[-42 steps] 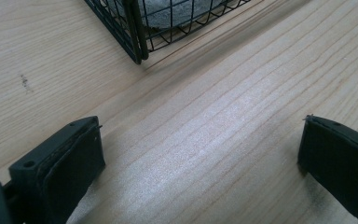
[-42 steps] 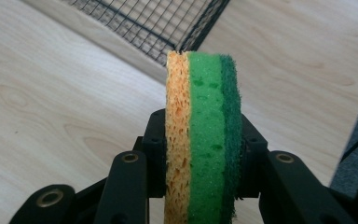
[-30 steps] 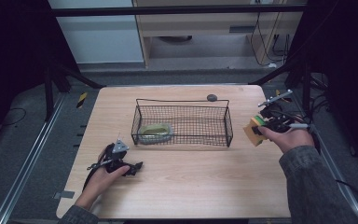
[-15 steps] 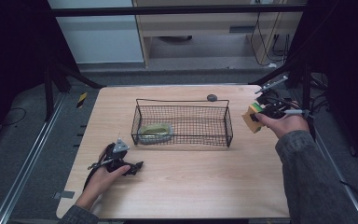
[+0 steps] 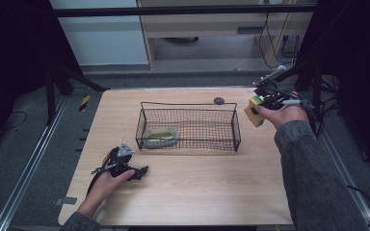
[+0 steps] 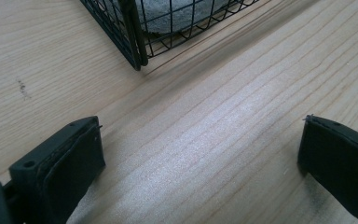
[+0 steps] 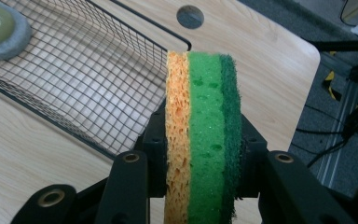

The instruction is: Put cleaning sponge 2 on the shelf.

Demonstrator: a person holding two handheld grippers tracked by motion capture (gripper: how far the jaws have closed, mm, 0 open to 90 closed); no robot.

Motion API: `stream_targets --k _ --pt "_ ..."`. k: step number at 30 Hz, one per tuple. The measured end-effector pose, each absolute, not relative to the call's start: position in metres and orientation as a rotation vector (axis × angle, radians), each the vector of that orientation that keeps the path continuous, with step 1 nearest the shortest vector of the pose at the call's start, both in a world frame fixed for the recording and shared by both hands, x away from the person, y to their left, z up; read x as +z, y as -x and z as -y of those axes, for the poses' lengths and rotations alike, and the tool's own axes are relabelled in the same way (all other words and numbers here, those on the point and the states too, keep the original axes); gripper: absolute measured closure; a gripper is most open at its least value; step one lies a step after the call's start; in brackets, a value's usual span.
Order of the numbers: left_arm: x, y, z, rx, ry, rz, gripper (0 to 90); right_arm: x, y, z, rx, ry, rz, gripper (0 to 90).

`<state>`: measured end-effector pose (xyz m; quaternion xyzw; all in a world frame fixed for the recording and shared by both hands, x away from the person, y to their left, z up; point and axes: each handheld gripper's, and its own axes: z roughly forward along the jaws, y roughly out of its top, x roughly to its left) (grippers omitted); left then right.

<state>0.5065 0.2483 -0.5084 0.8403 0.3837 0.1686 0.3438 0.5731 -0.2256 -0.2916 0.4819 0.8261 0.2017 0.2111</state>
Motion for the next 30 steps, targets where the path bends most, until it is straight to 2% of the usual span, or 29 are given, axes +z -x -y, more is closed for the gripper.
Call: stream_targets --k 15,30 --pt "-0.508 -0.507 -0.248 0.439 -2.183 -0.997 0.0 -0.270 -0.595 0.196 0.702 -1.254 -2.295 64.7" --pt "-0.508 -0.507 -0.248 0.439 -2.183 -0.998 0.0 -0.309 -0.609 0.178 0.707 -1.242 -2.364 64.6"
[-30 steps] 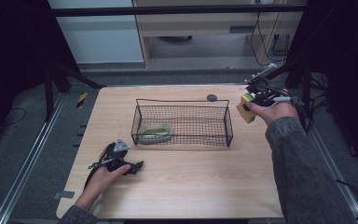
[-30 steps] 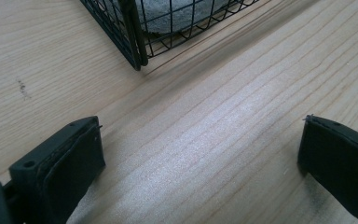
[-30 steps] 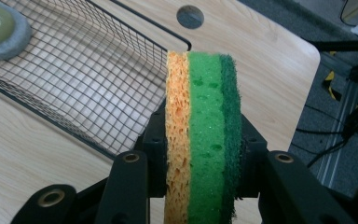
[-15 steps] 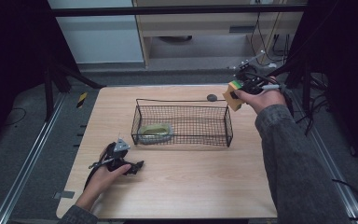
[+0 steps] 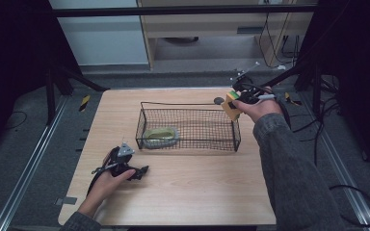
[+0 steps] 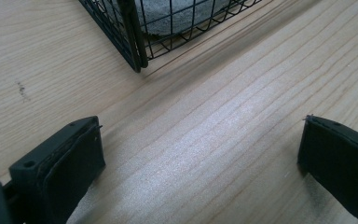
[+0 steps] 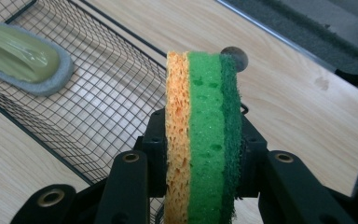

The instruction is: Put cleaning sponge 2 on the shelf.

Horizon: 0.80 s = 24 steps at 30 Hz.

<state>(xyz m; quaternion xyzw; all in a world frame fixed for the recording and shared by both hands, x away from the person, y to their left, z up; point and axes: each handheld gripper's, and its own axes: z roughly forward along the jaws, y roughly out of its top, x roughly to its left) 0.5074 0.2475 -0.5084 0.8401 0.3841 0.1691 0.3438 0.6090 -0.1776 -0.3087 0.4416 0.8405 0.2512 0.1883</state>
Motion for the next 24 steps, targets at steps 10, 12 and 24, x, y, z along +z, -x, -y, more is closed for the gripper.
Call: stream_targets --k 10,12,24 --pt "-0.508 -0.507 -0.248 0.438 -2.183 -0.997 0.0 -0.335 -0.617 0.175 0.685 -1.256 -2.409 64.5" --pt "-0.508 -0.507 -0.248 0.438 -2.183 -0.997 0.0 -0.342 -0.619 0.174 0.668 -1.259 -2.418 64.5" --pt "-0.508 -0.508 -0.248 0.437 -2.183 -0.996 0.0 -0.357 -0.624 0.175 0.644 -1.283 -2.433 64.5"
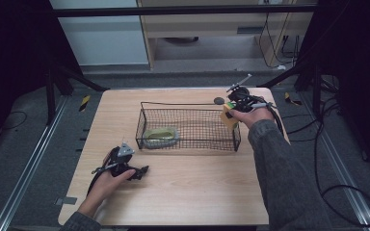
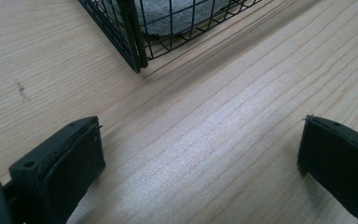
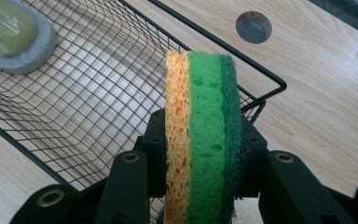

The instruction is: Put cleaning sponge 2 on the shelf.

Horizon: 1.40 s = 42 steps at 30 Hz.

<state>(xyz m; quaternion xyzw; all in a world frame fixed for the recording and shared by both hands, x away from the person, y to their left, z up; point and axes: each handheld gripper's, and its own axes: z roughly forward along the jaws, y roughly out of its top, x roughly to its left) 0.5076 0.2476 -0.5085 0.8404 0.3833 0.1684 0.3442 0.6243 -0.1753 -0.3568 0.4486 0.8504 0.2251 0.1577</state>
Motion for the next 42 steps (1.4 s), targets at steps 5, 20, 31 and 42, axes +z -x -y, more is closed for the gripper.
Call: stream_targets --k 5,20,31,42 --pt "-0.508 -0.508 -0.248 0.438 -2.183 -0.995 0.0 -0.364 -0.626 0.178 0.641 -1.300 -2.433 64.4" --pt "-0.508 -0.508 -0.247 0.437 -2.183 -0.995 0.0 -0.378 -0.629 0.179 0.625 -1.319 -2.436 64.4" --pt "-0.508 -0.508 -0.248 0.438 -2.186 -0.993 0.0 -0.391 -0.631 0.174 0.585 -1.309 -2.447 64.3" --pt "-0.508 -0.508 -0.248 0.438 -2.187 -0.993 0.0 -0.399 -0.634 0.168 0.546 -1.292 -2.459 64.2"
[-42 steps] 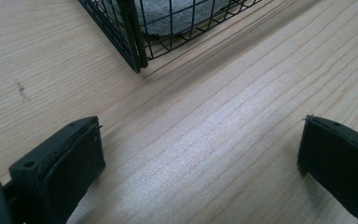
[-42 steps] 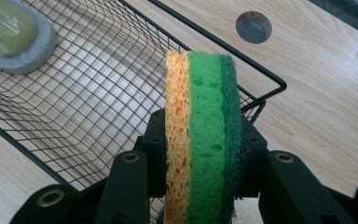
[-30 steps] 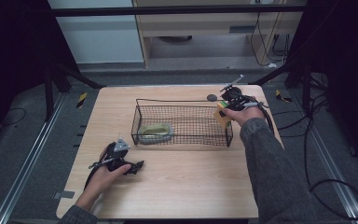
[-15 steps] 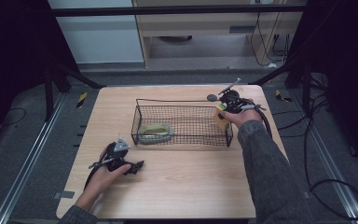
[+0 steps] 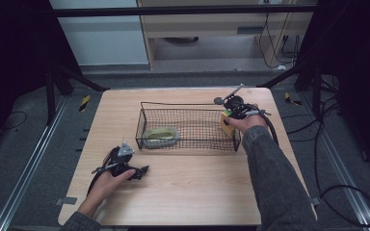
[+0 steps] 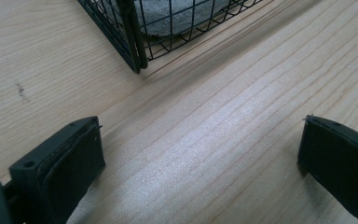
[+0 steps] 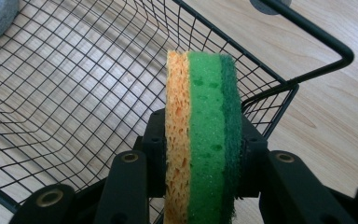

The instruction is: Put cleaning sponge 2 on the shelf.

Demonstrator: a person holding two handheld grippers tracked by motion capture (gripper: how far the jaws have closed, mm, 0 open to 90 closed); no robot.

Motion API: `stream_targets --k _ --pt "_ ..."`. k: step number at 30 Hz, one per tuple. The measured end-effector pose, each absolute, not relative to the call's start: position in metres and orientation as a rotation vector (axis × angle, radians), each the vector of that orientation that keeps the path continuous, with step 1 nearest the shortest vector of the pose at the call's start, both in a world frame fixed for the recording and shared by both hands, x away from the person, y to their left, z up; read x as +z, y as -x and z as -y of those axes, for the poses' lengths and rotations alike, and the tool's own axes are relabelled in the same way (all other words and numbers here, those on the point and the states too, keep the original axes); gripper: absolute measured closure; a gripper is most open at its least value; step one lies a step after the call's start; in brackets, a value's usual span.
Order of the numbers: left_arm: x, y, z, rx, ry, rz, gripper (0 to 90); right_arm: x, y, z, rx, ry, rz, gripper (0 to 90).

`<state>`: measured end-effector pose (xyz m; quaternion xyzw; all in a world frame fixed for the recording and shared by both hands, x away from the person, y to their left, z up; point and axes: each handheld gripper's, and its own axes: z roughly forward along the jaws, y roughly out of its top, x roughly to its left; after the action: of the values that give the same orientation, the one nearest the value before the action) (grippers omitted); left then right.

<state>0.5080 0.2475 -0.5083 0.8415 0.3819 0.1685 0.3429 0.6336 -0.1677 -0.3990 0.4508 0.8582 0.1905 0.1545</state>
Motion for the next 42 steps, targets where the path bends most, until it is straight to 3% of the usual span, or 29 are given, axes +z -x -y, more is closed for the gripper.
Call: stream_targets --k 16,26,33,42 --pt "-0.508 -0.508 -0.247 0.438 -2.187 -0.993 0.0 -0.408 -0.638 0.161 0.515 -1.296 -2.477 63.3" --pt "-0.508 -0.508 -0.247 0.438 -2.187 -0.993 0.0 -0.401 -0.633 0.162 0.521 -1.295 -2.474 55.7" --pt "-0.508 -0.508 -0.247 0.437 -2.187 -0.994 0.0 -0.388 -0.624 0.166 0.554 -1.276 -2.460 59.2" --pt "-0.508 -0.508 -0.247 0.437 -2.184 -0.996 0.0 -0.377 -0.614 0.169 0.580 -1.259 -2.461 69.9"
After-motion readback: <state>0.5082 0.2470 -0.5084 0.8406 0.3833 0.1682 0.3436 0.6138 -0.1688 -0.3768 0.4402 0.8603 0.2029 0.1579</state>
